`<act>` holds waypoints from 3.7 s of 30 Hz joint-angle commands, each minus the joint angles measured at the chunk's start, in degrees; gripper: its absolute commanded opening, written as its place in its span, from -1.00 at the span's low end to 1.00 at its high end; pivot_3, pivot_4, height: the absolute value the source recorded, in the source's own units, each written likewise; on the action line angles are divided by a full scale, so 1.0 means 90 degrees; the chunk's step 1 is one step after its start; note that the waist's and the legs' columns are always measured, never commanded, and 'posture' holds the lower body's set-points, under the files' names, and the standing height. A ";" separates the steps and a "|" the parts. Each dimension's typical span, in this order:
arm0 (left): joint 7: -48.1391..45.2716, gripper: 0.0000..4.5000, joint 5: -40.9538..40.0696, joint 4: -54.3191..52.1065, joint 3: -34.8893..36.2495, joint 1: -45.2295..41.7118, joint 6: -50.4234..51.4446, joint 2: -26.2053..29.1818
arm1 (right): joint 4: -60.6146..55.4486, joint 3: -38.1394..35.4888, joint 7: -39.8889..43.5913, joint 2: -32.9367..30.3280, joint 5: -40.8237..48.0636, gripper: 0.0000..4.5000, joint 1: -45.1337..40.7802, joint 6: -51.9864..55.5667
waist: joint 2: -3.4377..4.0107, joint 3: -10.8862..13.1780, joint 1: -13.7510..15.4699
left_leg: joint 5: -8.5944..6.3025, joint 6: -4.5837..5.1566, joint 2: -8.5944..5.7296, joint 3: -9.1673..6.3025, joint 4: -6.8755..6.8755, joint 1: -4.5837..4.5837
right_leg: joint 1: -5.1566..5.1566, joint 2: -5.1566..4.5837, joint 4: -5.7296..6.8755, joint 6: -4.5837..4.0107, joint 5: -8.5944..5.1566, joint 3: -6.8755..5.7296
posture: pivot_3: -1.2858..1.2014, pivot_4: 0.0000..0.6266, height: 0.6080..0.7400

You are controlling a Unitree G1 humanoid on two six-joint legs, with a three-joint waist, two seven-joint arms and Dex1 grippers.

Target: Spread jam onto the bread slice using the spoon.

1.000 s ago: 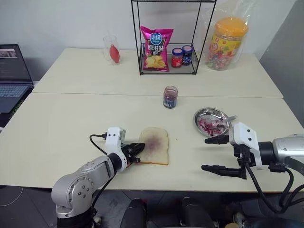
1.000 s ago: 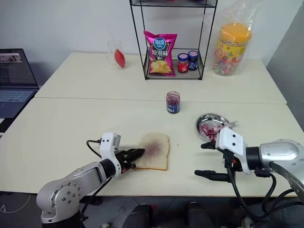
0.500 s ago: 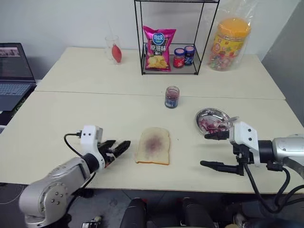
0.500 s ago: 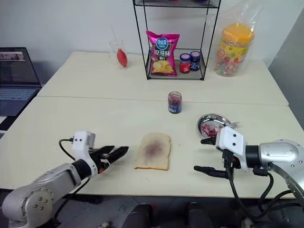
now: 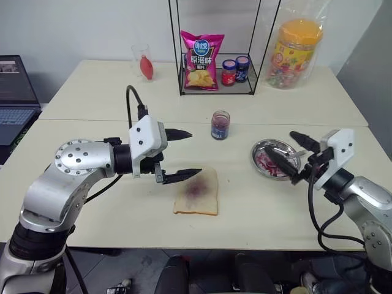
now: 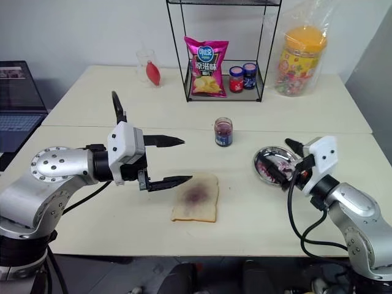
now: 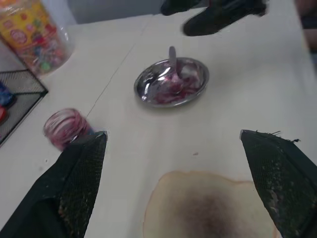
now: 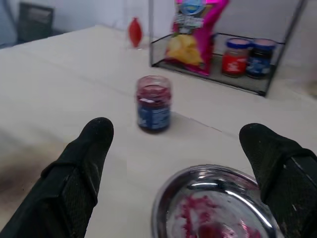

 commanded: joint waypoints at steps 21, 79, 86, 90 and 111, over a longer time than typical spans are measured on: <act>-0.0531 0.99 0.0291 -0.0082 -0.0746 -0.0501 -0.0089 -0.0064 | 0.3729 -0.1292 -0.0945 0.0774 0.1145 1.00 -0.1396 0.0435 | 0.0003 0.0000 -0.0167 | 0.0001 0.0005 0.0006 0.0044 0.0007 0.0004 | -0.0039 0.0015 0.0043 0.0008 0.0012 0.0060 | 0.03 -0.52 1.00; 0.1522 1.00 0.0528 0.0374 0.1002 0.0674 0.0815 -0.0510 | 0.2417 -0.0699 -0.0601 0.0298 0.2726 -1.00 -0.3484 0.1471 | 0.0011 0.0004 -0.0229 | 0.0012 0.0021 0.0008 0.0058 0.0025 0.0034 | -0.0051 0.0021 0.0127 0.0000 0.0010 0.0082 | 0.03 -0.52 1.00; 0.1851 1.00 0.0595 0.0679 0.1063 0.0645 0.0719 -0.0578 | 0.3446 0.0437 -0.0172 0.0889 0.1710 -1.00 -0.4678 0.0549 | 0.0010 0.0003 -0.0275 | 0.0017 0.0031 0.0012 0.0050 0.0021 0.0033 | -0.0053 0.0026 0.0130 -0.0005 0.0013 0.0072 | 0.03 -0.52 1.00; 0.1892 1.00 0.0483 0.0534 0.1075 0.0799 0.0825 -0.0597 | 0.4506 0.1403 0.0551 0.1194 0.0603 -1.00 -0.5388 -0.0564 | 0.0011 0.0004 -0.0271 | 0.0017 0.0030 0.0009 0.0059 0.0022 0.0013 | -0.0074 0.0021 0.0123 -0.0006 0.0013 0.0080 | 0.03 -0.52 1.00; 0.2217 1.00 0.0442 0.0459 0.1072 0.0981 0.0801 -0.0636 | 0.9843 0.2004 0.1657 0.1988 -0.2132 -1.00 -0.7061 -0.4712 | 0.0010 0.0004 -0.0281 | 0.0017 0.0029 0.0012 0.0052 0.0014 0.0011 | -0.0081 0.0022 0.0129 -0.0040 0.0032 0.0071 | 0.03 -0.52 1.00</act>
